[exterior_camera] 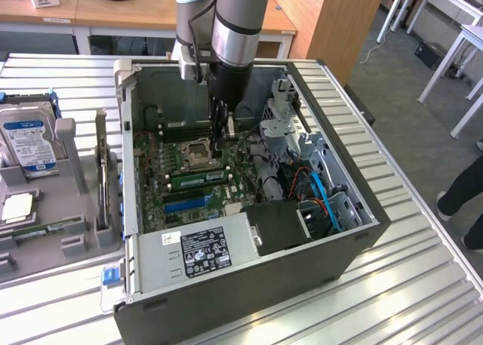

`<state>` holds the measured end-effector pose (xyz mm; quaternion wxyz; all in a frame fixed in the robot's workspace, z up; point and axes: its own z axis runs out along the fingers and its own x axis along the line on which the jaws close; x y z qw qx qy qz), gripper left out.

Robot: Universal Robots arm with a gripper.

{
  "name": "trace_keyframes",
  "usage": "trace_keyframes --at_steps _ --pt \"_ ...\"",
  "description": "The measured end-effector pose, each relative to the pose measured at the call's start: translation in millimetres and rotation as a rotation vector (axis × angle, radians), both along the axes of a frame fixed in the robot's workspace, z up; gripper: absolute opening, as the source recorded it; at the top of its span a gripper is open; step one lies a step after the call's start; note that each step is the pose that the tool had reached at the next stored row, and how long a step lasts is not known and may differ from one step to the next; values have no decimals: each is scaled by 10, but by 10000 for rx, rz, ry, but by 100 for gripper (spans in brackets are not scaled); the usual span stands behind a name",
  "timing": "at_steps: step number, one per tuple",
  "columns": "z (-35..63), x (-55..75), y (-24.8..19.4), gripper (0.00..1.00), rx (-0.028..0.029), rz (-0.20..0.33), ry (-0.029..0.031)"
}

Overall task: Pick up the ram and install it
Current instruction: 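Press down the ram until it locks into place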

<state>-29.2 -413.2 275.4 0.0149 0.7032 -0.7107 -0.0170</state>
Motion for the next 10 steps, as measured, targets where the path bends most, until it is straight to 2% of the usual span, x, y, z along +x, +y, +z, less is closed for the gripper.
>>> trace_keyframes --at_steps 4,6,10 --pt "0 0 0 24 0 0 0" --pt "0 0 0 11 0 0 0" --pt "0 2 0 11 0 1 0"
